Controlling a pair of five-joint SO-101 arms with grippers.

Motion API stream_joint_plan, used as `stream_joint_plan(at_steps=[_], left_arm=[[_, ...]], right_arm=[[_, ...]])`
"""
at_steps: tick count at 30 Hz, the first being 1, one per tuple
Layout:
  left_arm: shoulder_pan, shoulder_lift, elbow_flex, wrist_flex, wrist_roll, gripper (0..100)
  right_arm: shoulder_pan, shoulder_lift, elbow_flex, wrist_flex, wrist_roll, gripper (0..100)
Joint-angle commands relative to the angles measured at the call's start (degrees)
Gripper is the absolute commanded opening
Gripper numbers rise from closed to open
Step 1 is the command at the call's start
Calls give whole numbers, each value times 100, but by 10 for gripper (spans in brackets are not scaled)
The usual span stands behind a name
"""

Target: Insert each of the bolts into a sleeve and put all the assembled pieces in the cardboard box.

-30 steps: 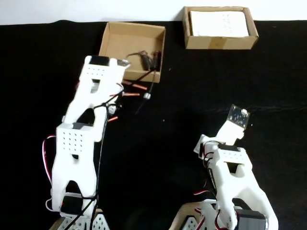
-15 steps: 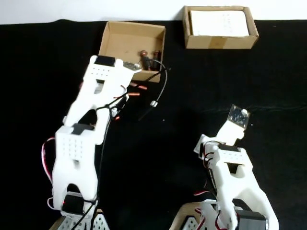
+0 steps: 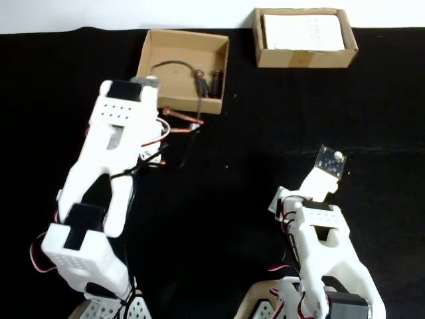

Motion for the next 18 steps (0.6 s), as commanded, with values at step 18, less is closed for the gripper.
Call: stream_joint_plan(at_steps=[18], left_arm=[[-945,505,-136,-492,4818,130]], right_arm=[[48,-31,57,-40,-18,6]])
